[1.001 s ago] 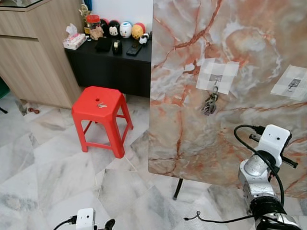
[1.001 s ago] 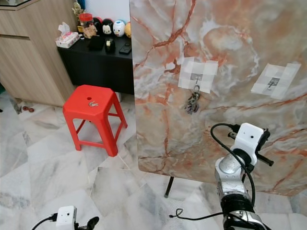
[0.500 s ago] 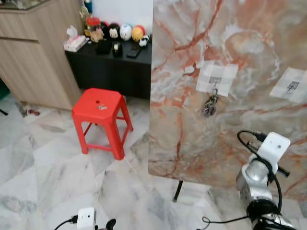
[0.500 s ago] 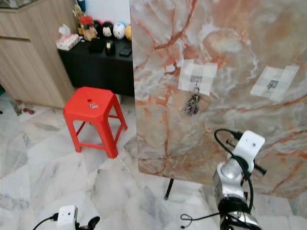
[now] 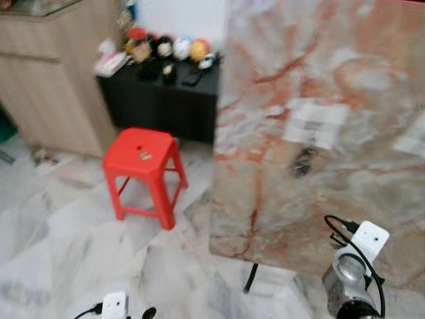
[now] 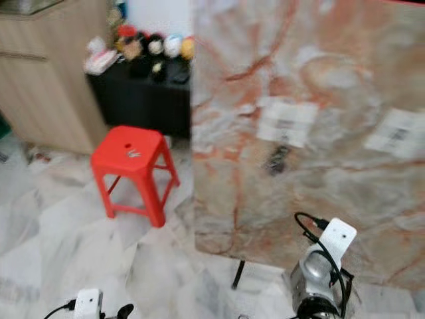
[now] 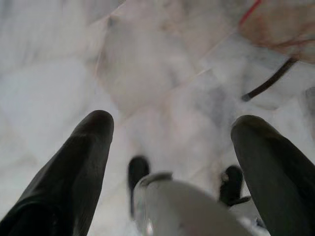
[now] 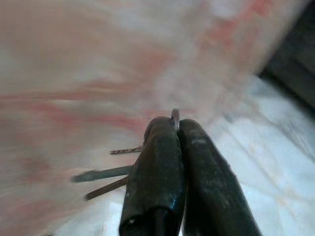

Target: Hang keys on a hook

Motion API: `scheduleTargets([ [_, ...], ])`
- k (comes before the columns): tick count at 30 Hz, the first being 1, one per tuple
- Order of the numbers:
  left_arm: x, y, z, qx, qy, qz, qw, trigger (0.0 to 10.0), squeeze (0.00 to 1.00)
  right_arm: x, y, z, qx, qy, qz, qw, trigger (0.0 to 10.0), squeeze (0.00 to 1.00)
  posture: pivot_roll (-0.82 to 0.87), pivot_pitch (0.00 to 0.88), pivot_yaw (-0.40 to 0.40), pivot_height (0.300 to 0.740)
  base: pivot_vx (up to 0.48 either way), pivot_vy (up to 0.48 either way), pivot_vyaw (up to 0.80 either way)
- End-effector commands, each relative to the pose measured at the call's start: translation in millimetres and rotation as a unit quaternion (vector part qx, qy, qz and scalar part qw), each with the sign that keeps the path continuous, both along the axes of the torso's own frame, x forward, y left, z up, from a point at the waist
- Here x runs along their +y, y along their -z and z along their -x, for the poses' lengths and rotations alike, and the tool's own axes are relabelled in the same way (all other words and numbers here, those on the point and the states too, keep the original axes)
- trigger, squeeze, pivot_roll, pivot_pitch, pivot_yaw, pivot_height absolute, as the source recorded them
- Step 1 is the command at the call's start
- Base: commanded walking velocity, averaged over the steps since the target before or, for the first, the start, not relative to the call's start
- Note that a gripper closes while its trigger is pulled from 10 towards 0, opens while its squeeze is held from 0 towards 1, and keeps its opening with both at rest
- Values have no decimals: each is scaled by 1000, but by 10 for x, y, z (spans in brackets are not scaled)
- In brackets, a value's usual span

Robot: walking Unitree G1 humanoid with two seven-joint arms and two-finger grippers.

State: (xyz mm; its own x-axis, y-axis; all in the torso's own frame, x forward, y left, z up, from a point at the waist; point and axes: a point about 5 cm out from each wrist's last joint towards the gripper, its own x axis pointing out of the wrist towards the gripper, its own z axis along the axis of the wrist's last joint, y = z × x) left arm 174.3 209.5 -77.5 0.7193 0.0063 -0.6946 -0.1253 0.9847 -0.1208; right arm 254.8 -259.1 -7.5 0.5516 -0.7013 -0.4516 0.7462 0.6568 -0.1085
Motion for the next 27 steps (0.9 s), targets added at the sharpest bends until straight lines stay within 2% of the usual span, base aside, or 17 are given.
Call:
scheduleTargets([
  [1, 21, 46, 93, 20, -6, 0, 1000, 10000, 0, 47, -31, -62, -7, -4, -8, 1000, 10000, 0, 105, 70, -59, 740, 0, 0, -788],
  [8, 26, 50, 103, 22, -6, -3, 1000, 10000, 0, 57, -51, -95, -13, -10, -9, 1000, 10000, 0, 105, 62, -59, 740, 0, 0, -786],
  [13, 20, 51, 103, 22, -4, -2, 1000, 10000, 0, 87, -117, -170, -29, -30, 6, 999, 10000, 0, 106, 61, -58, 740, 0, 0, 0],
  [16, 19, 52, 102, 23, -3, -3, 1000, 10000, 0, 107, -180, -229, -37, -51, 31, 998, 10000, 0, 106, 61, -58, 740, 0, 0, 0],
  [18, 20, 51, 101, 23, -3, -4, 1000, 10000, 0, 150, -378, -378, -60, -98, 114, 987, 10000, 0, 107, 65, -59, 740, 0, 0, 0],
  [19, 21, 50, 100, 22, -4, -4, 1000, 10000, 0, 181, -517, -464, -81, -120, 165, 976, 10000, 0, 107, 69, -58, 740, 0, 0, 0],
  [20, 21, 50, 100, 22, -4, -4, 1000, 10000, 0, 208, -601, -515, -95, -135, 194, 967, 10000, 0, 107, 69, -58, 740, 0, 0, 0],
  [21, 24, 49, 99, 22, -4, -4, 1000, 10000, 0, 268, -770, -610, -116, -162, 255, 946, 10000, 0, 108, 73, -58, 740, 0, 0, 0],
  [23, 27, 48, 98, 22, -5, -5, 1000, 10000, 0, 324, -918, -684, -132, -178, 310, 925, 10000, 0, 106, 75, -57, 740, 0, 0, 0],
  [24, 27, 48, 98, 22, -5, -5, 1000, 10000, 0, 324, -918, -684, -132, -178, 310, 925, 10000, 0, 106, 75, -57, 740, 0, 0, 0],
  [27, 34, 45, 94, 21, -6, -5, 1000, 10000, 0, 390, -1213, -801, -170, -174, 383, 891, 10000, 0, 104, 77, -57, 740, 0, 0, 0],
])
